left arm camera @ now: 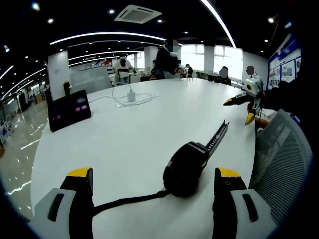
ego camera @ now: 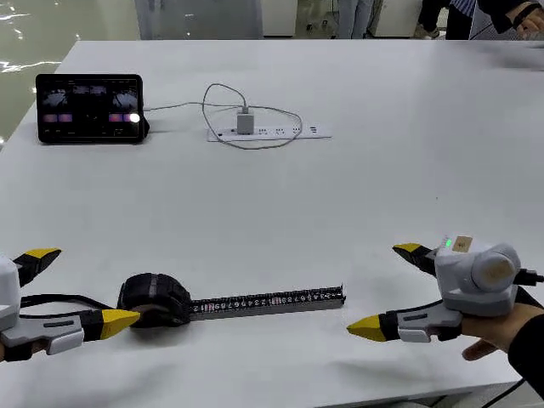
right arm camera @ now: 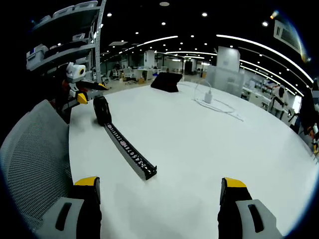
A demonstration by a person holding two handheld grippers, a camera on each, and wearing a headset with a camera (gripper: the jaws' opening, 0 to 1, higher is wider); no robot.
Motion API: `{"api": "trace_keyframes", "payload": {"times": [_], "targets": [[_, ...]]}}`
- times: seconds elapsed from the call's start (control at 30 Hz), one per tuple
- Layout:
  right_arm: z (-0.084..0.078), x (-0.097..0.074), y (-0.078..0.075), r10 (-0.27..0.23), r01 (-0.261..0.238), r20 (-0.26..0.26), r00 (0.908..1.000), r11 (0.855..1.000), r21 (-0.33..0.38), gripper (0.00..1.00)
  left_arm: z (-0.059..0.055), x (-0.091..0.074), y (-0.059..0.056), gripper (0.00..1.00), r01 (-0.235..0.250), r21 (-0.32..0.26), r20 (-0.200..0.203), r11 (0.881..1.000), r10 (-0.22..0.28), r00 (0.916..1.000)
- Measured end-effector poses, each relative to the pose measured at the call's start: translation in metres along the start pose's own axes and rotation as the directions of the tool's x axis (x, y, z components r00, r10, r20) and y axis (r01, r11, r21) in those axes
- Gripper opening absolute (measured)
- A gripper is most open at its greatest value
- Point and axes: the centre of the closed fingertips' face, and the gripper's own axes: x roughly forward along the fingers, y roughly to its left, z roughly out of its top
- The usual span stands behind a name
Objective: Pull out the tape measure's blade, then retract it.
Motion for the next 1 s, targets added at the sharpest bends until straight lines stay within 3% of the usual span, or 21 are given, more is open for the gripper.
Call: {"api": "trace_keyframes", "payload": {"times": [0.17, 0.33, 0.57, 0.7, 1.0], "targets": [[-0.01, -0.017, -0.005, -0.054, 0.054, 0.008, 0.9985, 0.998, 0.035, 0.99, -0.012, -0.011, -0.001, 0.99, -0.02, -0.008, -0.009, 1.0, 0.02, 0.9998], [-0.023, -0.027, -0.002, -0.071, 0.071, -0.008, 0.9975, 0.997, 0.027, 0.99, -0.023, -0.019, -0.003, 0.99, -0.032, -0.012, -0.023, 0.999, 0.032, 0.9992], [-0.033, -0.038, -0.006, -0.098, 0.099, -0.013, 0.9951, 0.994, 0.049, 0.99, -0.027, -0.026, -0.009, 0.99, -0.026, -0.005, -0.024, 1.0, 0.026, 0.9994], [-0.036, -0.044, -0.007, -0.107, 0.108, -0.017, 0.9941, 0.993, 0.055, 0.99, -0.032, -0.03, -0.007, 0.99, -0.029, -0.011, -0.03, 1.0, 0.029, 0.9991], [-0.045, -0.05, -0.004, -0.095, 0.097, -0.029, 0.9951, 0.992, 0.076, 0.99, -0.033, -0.034, -0.008, 0.99, -0.033, -0.014, -0.032, 0.999, 0.033, 0.999]]}}
